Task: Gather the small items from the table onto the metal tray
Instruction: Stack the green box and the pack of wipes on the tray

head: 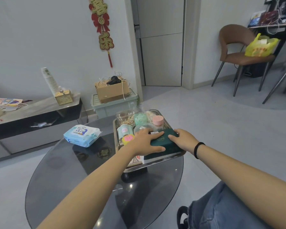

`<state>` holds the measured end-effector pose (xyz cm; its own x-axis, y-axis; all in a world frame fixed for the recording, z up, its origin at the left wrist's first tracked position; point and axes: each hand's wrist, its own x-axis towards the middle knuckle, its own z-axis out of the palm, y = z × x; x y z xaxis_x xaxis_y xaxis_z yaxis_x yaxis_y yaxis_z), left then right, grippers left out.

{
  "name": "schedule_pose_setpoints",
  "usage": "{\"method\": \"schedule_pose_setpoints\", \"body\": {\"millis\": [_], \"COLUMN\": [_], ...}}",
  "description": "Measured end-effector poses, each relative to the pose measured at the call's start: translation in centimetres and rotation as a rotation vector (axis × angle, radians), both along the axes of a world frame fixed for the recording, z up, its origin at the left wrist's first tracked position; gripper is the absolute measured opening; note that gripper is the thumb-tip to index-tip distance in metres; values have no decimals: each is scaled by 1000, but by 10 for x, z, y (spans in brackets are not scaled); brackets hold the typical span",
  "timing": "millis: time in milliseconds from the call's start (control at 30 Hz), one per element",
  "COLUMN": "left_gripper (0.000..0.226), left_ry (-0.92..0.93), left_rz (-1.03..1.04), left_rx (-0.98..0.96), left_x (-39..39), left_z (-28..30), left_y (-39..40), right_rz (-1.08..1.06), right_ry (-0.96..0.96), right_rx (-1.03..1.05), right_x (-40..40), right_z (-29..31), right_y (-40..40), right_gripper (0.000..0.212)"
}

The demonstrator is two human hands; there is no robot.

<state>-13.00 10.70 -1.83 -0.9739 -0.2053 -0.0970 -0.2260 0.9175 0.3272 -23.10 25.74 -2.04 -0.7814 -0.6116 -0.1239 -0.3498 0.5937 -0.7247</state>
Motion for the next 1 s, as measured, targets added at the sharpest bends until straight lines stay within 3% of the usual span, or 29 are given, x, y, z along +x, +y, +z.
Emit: {"method": "schedule_pose_setpoints", "body": {"millis": [100, 267, 467, 900, 1000], "left_gripper": [64, 47, 39, 44, 48], "left_ry": [10, 185, 360, 186, 33], "left_rz": [22, 82, 242, 553, 696], "left_rx": [19, 119, -11, -88, -109], "left_x": [1, 7, 23, 58, 56], "left_z": [3, 19, 48, 25, 9], "left_y": [2, 5, -32, -183, -212], "right_rz": [7, 20, 192, 427, 448], "right_ry": [63, 352, 364, 330, 322], "right_rx": [19, -38, -211, -188, -129], "right_x": [0, 6, 22, 35, 33], "right_z": [-2, 7, 41, 30, 19], "right_y": [1, -3, -54, -225, -251], "right_gripper": [45, 48, 43, 41, 39]}}
